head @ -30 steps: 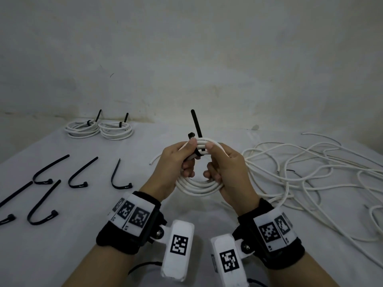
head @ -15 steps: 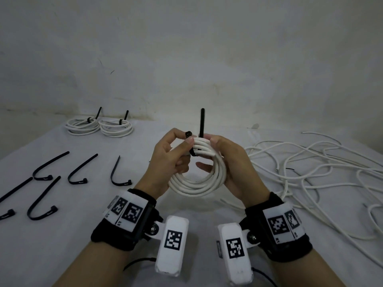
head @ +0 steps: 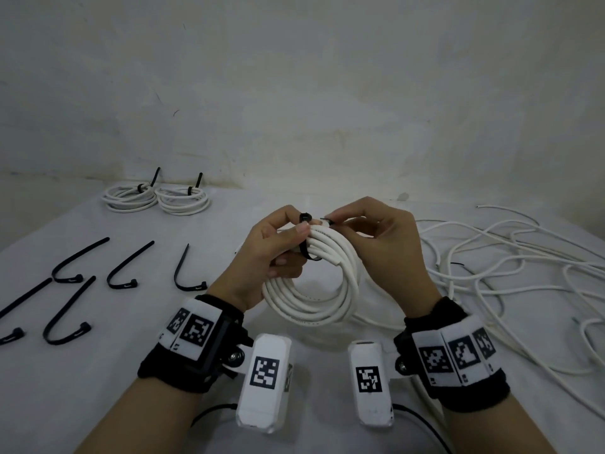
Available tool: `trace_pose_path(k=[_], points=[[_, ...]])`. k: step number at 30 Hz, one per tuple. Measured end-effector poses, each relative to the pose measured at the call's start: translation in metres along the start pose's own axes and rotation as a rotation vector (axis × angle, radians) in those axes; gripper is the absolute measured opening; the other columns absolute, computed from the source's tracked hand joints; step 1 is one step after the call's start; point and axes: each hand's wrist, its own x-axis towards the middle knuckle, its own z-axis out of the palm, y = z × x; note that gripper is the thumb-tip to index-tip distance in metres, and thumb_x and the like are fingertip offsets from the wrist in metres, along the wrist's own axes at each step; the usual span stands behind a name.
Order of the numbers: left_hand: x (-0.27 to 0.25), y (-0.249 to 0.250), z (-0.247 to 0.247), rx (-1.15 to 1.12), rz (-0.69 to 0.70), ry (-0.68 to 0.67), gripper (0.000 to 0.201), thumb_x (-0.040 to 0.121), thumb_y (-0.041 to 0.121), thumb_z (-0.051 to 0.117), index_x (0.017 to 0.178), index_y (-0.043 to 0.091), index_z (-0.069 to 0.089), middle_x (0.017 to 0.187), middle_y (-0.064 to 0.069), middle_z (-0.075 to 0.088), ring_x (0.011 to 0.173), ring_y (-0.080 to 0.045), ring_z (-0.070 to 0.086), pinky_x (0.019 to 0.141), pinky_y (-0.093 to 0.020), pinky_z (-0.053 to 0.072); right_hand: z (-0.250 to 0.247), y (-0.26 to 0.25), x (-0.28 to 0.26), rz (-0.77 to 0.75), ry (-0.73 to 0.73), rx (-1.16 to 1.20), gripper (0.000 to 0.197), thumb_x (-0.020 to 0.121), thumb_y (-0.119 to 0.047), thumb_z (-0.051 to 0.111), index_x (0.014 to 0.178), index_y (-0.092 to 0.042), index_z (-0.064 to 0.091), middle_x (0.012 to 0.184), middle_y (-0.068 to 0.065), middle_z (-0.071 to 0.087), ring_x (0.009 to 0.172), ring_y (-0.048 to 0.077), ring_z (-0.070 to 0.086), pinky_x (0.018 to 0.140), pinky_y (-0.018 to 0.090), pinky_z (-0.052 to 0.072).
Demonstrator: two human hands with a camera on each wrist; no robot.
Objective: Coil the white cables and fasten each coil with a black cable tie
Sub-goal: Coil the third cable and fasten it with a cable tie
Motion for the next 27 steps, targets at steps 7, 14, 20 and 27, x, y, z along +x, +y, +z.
trace_pose_path(k=[7,14,20,27], points=[[-0.001,-0.001,0.001,0.049,-0.031,-0.023,0.028,0.069,0.029,0.064,0.078,0.007,0.050,0.053,0.004,0.046,0.037,0.000,0.027,0.037,-0.011,0.022,0.001,0.000,-0.001,-0.056,-0.056,-0.049,0.011,0.079,-0.005,0.074,0.084,-0.015,0.073,0.079,-0.006,0.070,0.073,0.011,0.068,0.069,0.022,0.054],[0.000,-0.002,0.000,0.028,-0.092,-0.034,0.046,0.068,0.028,0.064,0.097,-0.002,0.046,0.054,0.002,0.040,0.037,0.000,0.025,0.035,-0.010,0.024,0.001,0.001,-0.003,-0.074,-0.080,-0.012,0.020,0.079,-0.001,0.072,0.082,-0.021,0.071,0.078,-0.007,0.070,0.075,0.009,0.068,0.069,0.019,0.052],[0.000,-0.003,0.005,0.096,-0.180,-0.028,0.036,0.071,0.023,0.067,0.093,0.000,0.048,0.055,0.000,0.035,0.037,-0.001,0.024,0.036,-0.011,0.020,-0.002,-0.001,-0.002,-0.072,-0.100,0.044,0.028,0.076,0.011,0.070,0.083,-0.015,0.072,0.076,-0.003,0.072,0.075,0.013,0.070,0.070,0.020,0.053],[-0.002,0.001,0.011,0.290,-0.173,0.071,0.025,0.082,0.019,0.067,0.071,0.007,0.048,0.046,0.004,0.049,0.036,-0.002,0.025,0.038,-0.013,0.020,-0.006,-0.009,-0.002,-0.018,-0.160,-0.111,0.012,0.082,0.001,0.068,0.082,-0.011,0.071,0.080,-0.002,0.072,0.077,0.010,0.069,0.069,0.020,0.053]])
